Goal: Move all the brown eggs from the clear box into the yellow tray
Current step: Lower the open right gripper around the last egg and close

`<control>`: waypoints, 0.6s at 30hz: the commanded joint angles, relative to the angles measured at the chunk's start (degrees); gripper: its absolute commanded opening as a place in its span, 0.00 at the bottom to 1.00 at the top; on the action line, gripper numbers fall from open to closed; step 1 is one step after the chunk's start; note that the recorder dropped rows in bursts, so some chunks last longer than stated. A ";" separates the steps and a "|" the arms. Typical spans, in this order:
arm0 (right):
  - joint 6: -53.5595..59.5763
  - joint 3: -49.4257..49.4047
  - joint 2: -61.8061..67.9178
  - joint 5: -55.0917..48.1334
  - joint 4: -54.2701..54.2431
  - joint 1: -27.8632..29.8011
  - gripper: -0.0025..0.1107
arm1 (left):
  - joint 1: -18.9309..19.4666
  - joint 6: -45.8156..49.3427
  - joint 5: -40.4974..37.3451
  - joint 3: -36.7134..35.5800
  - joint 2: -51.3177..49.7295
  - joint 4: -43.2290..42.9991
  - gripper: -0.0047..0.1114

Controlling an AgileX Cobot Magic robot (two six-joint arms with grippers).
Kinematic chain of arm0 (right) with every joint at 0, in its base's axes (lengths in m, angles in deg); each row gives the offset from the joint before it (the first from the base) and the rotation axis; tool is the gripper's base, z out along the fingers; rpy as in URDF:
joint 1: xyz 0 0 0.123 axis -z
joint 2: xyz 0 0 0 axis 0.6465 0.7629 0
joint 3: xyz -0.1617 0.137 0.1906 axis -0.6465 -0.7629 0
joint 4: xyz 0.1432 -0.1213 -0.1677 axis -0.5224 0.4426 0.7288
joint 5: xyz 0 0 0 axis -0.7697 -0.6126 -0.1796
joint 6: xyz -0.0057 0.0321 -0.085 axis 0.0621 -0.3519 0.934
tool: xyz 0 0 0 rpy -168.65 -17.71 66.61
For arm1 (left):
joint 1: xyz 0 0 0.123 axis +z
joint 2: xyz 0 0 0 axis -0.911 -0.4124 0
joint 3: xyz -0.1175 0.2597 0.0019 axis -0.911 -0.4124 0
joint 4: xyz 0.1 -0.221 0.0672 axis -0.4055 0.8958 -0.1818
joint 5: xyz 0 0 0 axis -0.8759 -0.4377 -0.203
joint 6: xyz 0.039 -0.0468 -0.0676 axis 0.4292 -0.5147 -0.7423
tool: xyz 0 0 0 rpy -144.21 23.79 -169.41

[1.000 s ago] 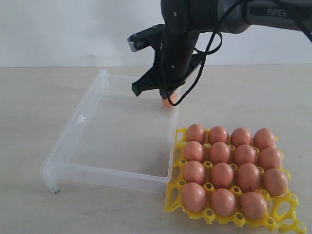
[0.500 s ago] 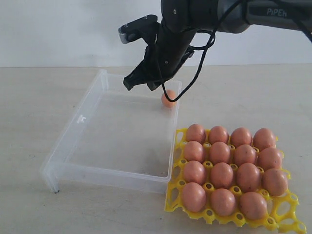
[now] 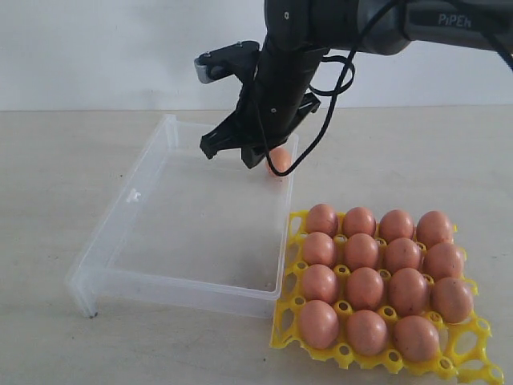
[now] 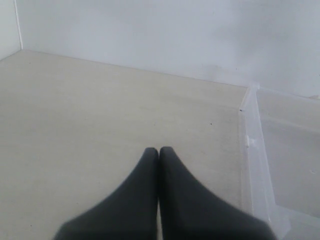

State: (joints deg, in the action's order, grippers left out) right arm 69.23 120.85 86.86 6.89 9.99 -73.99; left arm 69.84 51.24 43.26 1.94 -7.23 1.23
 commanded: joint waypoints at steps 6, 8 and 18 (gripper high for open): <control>-0.49 0.35 -0.44 1.91 4.45 -0.01 0.16 | -0.28 -0.42 -0.05 -0.01 -0.17 0.37 0.00; -0.68 0.35 -0.44 4.28 4.48 -0.01 0.31 | -0.28 -0.42 -0.05 -0.01 -0.17 0.37 0.00; -10.71 0.35 2.50 17.88 6.28 0.10 0.50 | -0.28 -0.42 -0.05 -0.01 -0.17 0.37 0.00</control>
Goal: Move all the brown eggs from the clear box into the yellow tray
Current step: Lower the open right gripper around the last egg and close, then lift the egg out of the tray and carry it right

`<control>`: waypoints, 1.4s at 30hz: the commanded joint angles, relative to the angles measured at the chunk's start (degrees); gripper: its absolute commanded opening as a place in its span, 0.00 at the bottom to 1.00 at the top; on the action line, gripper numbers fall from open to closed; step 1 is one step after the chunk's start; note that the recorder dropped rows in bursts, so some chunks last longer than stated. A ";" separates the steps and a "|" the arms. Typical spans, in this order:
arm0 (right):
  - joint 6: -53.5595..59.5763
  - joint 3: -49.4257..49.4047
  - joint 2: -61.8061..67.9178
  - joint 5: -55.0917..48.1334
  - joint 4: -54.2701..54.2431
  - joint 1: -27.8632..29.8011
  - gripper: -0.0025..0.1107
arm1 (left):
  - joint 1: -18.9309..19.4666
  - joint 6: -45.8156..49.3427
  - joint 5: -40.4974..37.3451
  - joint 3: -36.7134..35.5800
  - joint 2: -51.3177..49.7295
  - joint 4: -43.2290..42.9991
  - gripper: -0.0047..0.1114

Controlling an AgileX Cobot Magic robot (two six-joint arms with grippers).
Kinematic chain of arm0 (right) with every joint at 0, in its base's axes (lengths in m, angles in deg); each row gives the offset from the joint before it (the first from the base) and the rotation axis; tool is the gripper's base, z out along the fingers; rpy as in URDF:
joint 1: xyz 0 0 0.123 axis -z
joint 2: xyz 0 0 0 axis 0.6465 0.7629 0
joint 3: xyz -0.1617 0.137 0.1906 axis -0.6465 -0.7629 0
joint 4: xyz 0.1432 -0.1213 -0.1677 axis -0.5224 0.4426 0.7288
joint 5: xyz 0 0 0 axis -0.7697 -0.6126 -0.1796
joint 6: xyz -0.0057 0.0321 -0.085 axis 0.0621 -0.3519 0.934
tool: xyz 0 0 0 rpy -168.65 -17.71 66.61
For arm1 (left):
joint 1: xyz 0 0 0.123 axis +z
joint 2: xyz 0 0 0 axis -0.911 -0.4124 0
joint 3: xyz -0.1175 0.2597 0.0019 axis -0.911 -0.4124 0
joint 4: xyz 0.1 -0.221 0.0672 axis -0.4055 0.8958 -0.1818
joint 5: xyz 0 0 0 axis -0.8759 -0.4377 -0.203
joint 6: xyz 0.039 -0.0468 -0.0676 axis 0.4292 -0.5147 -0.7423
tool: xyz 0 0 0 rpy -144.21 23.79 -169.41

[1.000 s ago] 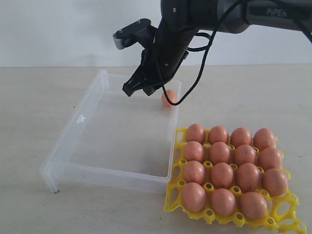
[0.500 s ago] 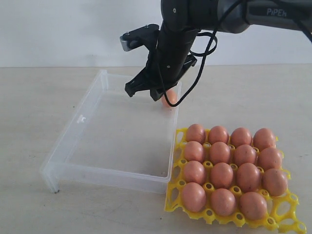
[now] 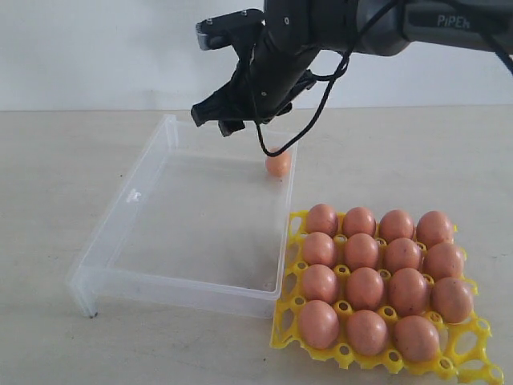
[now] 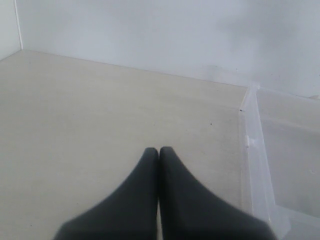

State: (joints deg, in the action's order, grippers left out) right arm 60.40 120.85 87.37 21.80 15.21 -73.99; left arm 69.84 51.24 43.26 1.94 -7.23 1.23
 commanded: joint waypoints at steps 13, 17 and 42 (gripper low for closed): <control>-17.43 0.35 6.56 3.27 19.19 0.10 0.50 | -0.28 -0.42 -0.05 -0.01 -0.17 0.37 0.00; -17.52 0.35 6.94 4.08 19.99 0.10 0.50 | -0.28 -0.42 -0.05 -0.01 -0.17 0.37 0.00; -17.82 0.35 12.90 2.28 18.72 3.54 0.50 | -0.28 -0.42 -0.05 -0.01 -0.17 0.37 0.00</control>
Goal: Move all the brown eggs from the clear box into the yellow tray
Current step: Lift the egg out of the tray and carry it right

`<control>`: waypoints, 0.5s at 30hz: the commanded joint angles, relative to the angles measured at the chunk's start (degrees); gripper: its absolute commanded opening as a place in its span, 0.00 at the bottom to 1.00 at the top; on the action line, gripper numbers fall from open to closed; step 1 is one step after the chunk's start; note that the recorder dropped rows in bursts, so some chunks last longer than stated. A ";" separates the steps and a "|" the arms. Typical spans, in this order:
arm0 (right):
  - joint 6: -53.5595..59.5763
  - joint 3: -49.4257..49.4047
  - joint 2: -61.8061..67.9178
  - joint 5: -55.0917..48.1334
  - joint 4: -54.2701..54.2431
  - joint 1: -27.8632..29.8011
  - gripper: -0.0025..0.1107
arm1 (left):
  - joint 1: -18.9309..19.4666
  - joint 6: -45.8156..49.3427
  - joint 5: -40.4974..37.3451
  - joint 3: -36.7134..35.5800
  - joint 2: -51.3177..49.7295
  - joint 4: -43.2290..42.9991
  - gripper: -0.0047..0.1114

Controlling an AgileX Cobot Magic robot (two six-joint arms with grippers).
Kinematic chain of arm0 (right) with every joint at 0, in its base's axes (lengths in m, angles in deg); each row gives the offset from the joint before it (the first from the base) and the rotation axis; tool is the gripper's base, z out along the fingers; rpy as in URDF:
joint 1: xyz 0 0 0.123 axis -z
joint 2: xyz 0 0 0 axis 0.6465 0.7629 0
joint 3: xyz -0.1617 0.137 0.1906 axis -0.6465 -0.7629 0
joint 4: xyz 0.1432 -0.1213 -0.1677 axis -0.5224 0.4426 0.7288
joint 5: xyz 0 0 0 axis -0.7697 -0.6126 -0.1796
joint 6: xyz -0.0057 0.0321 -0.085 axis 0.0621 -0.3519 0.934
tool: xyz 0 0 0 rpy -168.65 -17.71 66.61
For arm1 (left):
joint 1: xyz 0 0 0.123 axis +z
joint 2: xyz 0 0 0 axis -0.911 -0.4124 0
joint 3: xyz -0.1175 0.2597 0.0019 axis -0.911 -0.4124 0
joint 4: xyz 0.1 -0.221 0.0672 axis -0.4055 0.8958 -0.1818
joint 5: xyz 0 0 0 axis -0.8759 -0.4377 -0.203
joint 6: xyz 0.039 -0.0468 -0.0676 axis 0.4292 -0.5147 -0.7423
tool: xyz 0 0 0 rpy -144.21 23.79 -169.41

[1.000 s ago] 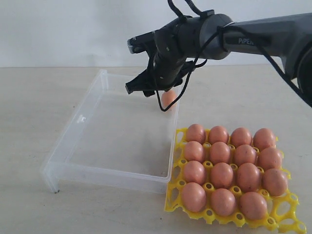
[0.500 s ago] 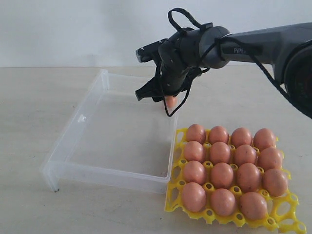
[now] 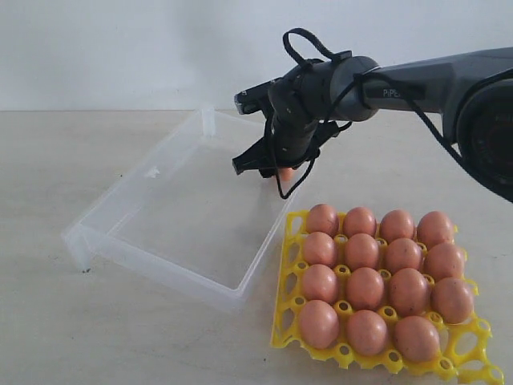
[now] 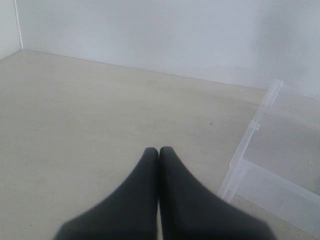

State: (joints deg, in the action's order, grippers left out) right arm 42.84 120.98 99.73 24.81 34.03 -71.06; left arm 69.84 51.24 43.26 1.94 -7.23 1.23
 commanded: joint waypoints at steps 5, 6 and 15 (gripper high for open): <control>-0.26 0.22 0.75 -0.51 -0.10 0.60 0.30 | -0.28 -0.42 -0.05 -0.01 -0.17 0.37 0.00; -0.26 0.22 0.75 -0.51 -0.10 0.60 0.22 | -0.28 -0.42 -0.05 -0.01 -0.17 0.37 0.00; -0.39 0.22 -0.20 1.08 -1.35 0.41 0.02 | -0.28 -0.42 -0.05 -0.01 -0.17 0.37 0.00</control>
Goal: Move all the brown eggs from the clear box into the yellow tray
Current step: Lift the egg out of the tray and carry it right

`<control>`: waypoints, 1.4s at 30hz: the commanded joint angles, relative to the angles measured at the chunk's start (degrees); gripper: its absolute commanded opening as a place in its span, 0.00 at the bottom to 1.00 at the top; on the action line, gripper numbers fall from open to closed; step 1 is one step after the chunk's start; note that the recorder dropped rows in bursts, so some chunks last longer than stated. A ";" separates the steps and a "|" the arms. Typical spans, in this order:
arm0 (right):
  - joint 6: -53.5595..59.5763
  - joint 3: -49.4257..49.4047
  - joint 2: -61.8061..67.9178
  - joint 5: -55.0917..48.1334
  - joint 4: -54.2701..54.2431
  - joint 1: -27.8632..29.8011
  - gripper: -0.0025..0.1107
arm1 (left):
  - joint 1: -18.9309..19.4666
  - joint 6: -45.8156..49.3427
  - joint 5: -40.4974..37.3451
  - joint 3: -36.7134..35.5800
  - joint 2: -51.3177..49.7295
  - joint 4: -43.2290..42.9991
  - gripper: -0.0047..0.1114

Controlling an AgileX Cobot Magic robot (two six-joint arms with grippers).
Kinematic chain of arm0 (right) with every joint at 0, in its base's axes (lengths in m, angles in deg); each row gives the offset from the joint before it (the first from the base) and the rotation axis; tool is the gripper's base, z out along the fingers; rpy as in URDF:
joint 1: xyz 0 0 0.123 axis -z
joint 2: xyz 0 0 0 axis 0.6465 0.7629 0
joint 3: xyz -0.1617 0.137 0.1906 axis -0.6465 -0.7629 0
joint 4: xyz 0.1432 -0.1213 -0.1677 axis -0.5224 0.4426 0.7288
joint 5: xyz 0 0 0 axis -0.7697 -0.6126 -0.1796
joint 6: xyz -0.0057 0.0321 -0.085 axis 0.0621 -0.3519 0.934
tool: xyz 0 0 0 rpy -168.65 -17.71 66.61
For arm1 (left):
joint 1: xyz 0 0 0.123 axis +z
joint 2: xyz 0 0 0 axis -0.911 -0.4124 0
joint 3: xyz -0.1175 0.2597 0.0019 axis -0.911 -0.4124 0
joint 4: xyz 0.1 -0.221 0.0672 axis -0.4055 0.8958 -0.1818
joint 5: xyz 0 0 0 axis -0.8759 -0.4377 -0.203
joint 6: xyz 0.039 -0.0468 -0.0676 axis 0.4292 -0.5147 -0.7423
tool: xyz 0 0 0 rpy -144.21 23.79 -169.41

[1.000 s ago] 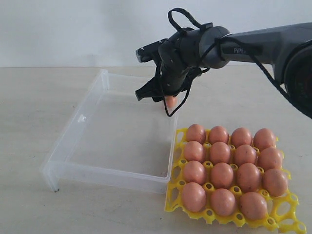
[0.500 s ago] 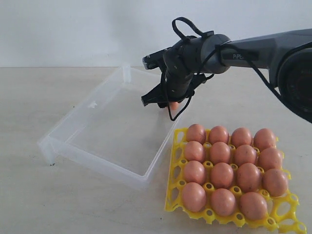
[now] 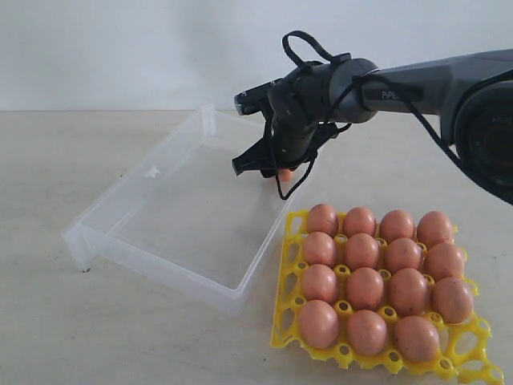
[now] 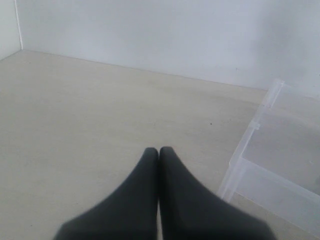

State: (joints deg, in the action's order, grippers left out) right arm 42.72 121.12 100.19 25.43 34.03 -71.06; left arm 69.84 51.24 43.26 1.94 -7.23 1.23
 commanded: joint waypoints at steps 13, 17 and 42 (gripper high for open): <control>19.83 -0.24 -6.25 0.36 -21.71 0.30 0.02 | -0.28 -0.42 -0.05 -0.01 -0.17 0.37 0.00; 27.96 -0.24 -6.48 1.44 -34.47 0.30 0.02 | -0.28 -0.42 -0.05 -0.01 -0.17 0.37 0.00; 111.96 -29.06 -23.78 4.81 -105.60 0.30 0.02 | -0.28 -0.42 -0.05 -0.01 -0.17 0.37 0.00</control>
State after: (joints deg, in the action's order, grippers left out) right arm 149.22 92.31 79.14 34.80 -63.68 -71.06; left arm 69.84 51.24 43.26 1.94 -7.23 1.23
